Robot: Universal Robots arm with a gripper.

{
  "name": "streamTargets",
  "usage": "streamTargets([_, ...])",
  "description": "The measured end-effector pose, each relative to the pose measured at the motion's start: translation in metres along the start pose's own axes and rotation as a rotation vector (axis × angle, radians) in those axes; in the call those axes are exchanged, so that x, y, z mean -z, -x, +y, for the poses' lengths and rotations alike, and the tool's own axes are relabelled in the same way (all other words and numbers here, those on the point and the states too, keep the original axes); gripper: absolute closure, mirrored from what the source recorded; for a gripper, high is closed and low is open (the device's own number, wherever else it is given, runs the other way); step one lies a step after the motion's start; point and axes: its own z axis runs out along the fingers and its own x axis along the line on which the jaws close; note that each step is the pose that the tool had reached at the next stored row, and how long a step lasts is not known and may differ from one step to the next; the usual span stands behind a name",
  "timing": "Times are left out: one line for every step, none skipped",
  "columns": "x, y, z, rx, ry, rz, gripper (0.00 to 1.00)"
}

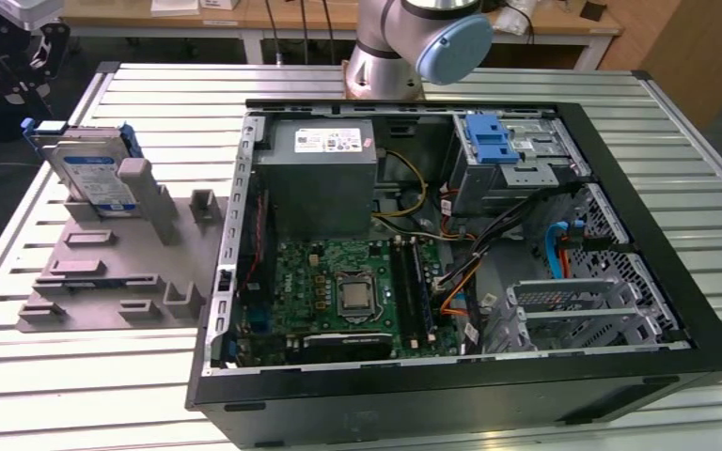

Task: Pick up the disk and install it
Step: 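Pick up the disk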

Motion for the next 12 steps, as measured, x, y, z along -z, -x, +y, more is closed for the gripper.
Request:
streamTargets([0.0000,0.0000,0.0000,0.003,0.0000,0.0001,0.89])
streamTargets([0.0000,0.0000,0.0000,0.006,0.0000,0.0001,0.89])
streamTargets([0.0000,0.0000,0.0000,0.008,0.0000,0.0002,0.89])
streamTargets([0.0000,0.0000,0.0000,0.011,0.0000,0.0003,0.89])
streamTargets([0.0000,0.0000,0.0000,0.014,0.0001,0.0004,0.89])
streamTargets([0.0000,0.0000,0.0000,0.016,0.0001,0.0004,0.89])
streamTargets([0.0000,0.0000,0.0000,0.019,0.0001,0.0004,0.89])
streamTargets([0.0000,0.0000,0.0000,0.022,0.0001,0.0005,0.89])
streamTargets([0.0000,0.0000,0.0000,0.024,0.0001,0.0005,0.89])
streamTargets([0.0000,0.0000,0.0000,0.027,0.0001,0.0006,0.89])
streamTargets([0.0000,0.0000,0.0000,0.029,0.0002,0.0007,0.89])
streamTargets([0.0000,0.0000,0.0000,0.032,0.0002,0.0007,0.89])
